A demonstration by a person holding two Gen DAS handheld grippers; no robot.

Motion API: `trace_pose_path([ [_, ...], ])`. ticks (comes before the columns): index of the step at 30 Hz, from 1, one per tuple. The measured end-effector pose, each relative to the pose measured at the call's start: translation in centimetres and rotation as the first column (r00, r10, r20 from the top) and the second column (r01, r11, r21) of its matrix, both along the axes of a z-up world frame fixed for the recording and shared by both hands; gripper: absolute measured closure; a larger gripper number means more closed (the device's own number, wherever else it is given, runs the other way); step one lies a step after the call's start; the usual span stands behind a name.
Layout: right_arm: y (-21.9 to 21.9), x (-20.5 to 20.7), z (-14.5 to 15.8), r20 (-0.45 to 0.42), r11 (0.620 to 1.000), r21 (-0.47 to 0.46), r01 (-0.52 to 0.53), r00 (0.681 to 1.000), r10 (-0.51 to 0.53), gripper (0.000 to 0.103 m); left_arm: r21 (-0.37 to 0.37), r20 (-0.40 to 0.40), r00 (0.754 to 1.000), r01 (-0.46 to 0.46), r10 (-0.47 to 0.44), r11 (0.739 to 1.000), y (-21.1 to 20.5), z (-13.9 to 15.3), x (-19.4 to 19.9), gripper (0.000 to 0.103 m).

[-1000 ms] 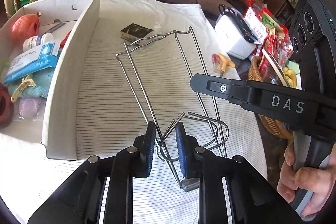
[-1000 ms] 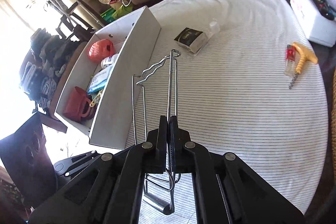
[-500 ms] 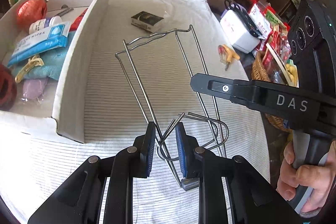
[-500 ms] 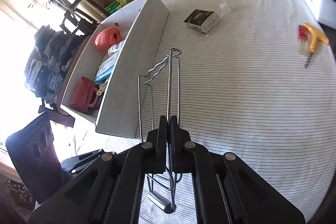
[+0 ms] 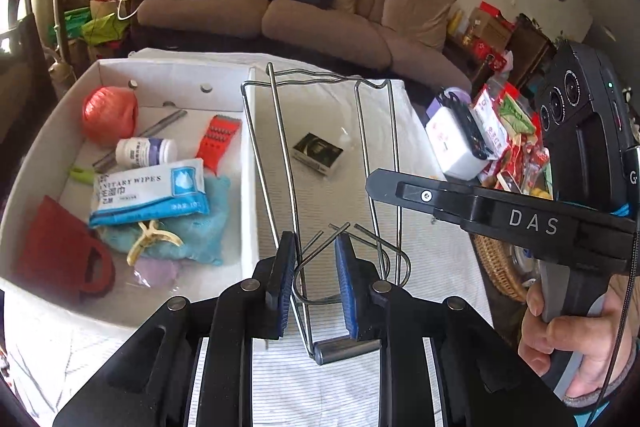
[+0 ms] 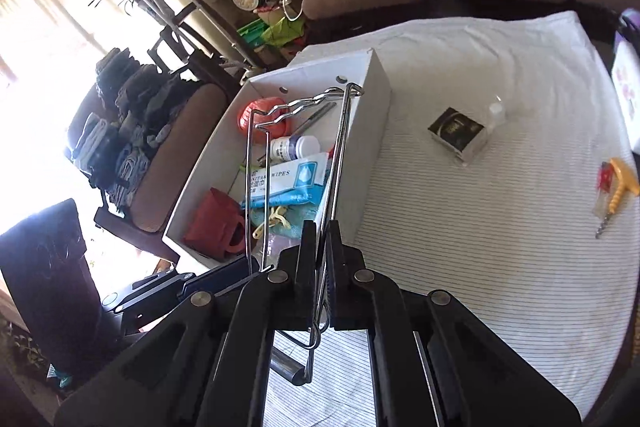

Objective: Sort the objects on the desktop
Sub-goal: 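Carry the wire rack into the white box and release it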

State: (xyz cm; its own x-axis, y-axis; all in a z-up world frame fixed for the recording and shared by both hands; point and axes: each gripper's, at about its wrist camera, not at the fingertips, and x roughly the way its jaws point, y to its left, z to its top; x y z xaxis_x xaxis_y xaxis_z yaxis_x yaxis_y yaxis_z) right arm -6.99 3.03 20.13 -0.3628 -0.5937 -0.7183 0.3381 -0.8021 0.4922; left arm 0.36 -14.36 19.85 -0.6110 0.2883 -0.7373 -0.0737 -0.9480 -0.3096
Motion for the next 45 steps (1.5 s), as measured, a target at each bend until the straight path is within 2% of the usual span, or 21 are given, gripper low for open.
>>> trace_pose_path([
  [5, -4.7, -1.5, 0.4, -0.009, 1.000, -0.017, -0.019, 1.000, 0.019, 0.098, -0.006, 0.022, 1.000, 0.005, -0.005, 1.000, -4.8, -0.2, -1.3, 0.083],
  [12, -10.9, -3.9, -2.8, 0.044, 0.996, -0.076, -0.056, 0.997, 0.059, 0.099, -0.012, 0.082, 0.996, -0.036, 0.037, 0.999, -10.9, -2.1, -3.8, 0.085],
  [14, -12.4, -4.4, -4.2, 0.059, 0.997, -0.056, -0.060, 0.996, 0.063, 0.099, -0.039, 0.093, 0.994, -0.047, 0.050, 0.998, -11.9, -3.2, -4.4, 0.086],
  [20, -14.1, -5.5, -8.1, 0.108, 0.997, 0.015, -0.072, 0.992, 0.070, 0.099, -0.039, 0.143, 0.988, -0.044, 0.050, 0.998, -12.3, -7.0, -5.1, 0.086],
  [22, -14.3, -5.4, -9.1, 0.123, 0.996, 0.040, -0.080, 0.990, 0.074, 0.096, -0.030, 0.159, 0.986, -0.051, 0.056, 0.998, -12.4, -8.0, -5.2, 0.086],
  [27, -15.2, -4.7, -9.8, 0.105, 0.986, 0.114, -0.118, 0.989, 0.106, 0.096, -0.055, 0.167, 0.982, -0.076, 0.084, 0.996, -12.8, -8.8, -4.7, 0.072],
  [29, -15.7, -4.3, -9.8, 0.092, 0.980, 0.146, -0.138, 0.988, 0.125, 0.095, -0.066, 0.168, 0.981, -0.085, 0.095, 0.994, -12.9, -8.8, -4.3, 0.062],
  [31, -16.0, -3.9, -9.8, 0.083, 0.974, 0.170, -0.148, 0.987, 0.135, 0.089, -0.083, 0.166, 0.980, -0.097, 0.110, 0.992, -13.1, -8.7, -4.0, 0.058],
  [33, -16.2, -3.4, -9.8, 0.070, 0.971, 0.187, -0.151, 0.988, 0.141, 0.089, -0.111, 0.159, 0.980, -0.101, 0.118, 0.989, -13.1, -8.6, -3.6, 0.054],
  [35, -16.2, -3.0, -9.7, 0.061, 0.969, 0.196, -0.150, 0.988, 0.141, 0.088, -0.132, 0.151, 0.980, -0.111, 0.130, 0.985, -13.1, -8.3, -3.2, 0.042],
  [36, -16.1, -2.8, -9.7, 0.058, 0.968, 0.201, -0.150, 0.988, 0.141, 0.086, -0.141, 0.147, 0.980, -0.116, 0.137, 0.983, -13.1, -8.2, -3.0, 0.037],
  [38, -15.9, -2.3, -9.5, 0.049, 0.965, 0.216, -0.147, 0.989, 0.140, 0.082, -0.156, 0.140, 0.979, -0.123, 0.145, 0.980, -13.2, -8.0, -2.6, 0.019],
  [40, -15.7, -1.8, -9.3, 0.035, 0.961, 0.239, -0.140, 0.990, 0.136, 0.077, -0.176, 0.137, 0.978, -0.130, 0.155, 0.976, -13.4, -7.7, -2.3, 0.019],
  [41, -15.6, -1.6, -9.1, 0.024, 0.958, 0.252, -0.137, 0.990, 0.136, 0.061, -0.181, 0.136, 0.978, -0.134, 0.160, 0.974, -13.5, -7.6, -2.1, 0.017],
  [42, -15.5, -1.3, -8.9, 0.009, 0.954, 0.268, -0.131, 0.991, 0.134, 0.040, -0.180, 0.134, 0.977, -0.142, 0.168, 0.973, -13.7, -7.4, -1.9, 0.015],
  [44, -15.1, -0.8, -8.3, -0.027, 0.951, 0.288, -0.112, 0.992, 0.125, 0.031, -0.177, 0.125, 0.976, -0.155, 0.179, 0.972, -14.1, -6.9, -1.5, 0.005],
  [45, -14.8, -0.6, -8.0, -0.038, 0.954, 0.279, -0.108, 0.992, 0.123, 0.024, -0.179, 0.118, 0.976, -0.159, 0.181, 0.971, -14.1, -6.7, -1.2, 0.004],
])
